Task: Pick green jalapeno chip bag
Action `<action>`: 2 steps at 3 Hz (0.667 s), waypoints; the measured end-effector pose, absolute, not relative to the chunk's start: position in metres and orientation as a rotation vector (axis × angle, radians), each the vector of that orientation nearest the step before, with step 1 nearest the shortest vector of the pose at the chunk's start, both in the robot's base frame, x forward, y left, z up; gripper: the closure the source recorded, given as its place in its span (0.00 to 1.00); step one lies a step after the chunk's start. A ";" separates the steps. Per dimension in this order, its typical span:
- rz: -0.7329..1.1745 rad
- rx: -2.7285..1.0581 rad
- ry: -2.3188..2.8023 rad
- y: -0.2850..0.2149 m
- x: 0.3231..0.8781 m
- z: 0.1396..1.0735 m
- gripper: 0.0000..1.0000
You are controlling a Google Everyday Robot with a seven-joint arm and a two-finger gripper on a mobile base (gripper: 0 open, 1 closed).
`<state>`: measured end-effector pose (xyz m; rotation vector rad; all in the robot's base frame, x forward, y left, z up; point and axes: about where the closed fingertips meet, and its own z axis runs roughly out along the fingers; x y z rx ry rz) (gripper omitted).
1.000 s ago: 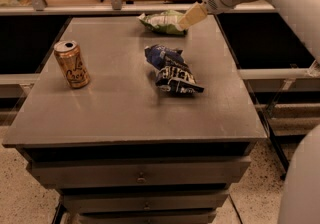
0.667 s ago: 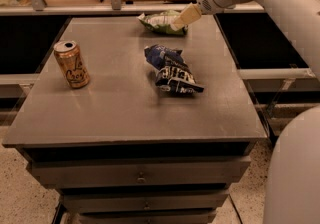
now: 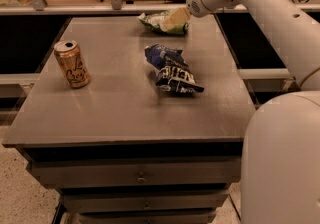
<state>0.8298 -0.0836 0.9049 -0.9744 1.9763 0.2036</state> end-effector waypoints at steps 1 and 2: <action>0.284 -0.938 1.983 -0.067 0.839 0.899 0.00; 0.354 -0.833 1.995 -0.061 0.856 0.888 0.00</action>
Offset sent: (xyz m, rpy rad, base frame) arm 0.0287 0.0223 -0.0088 0.2009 0.0513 -0.0729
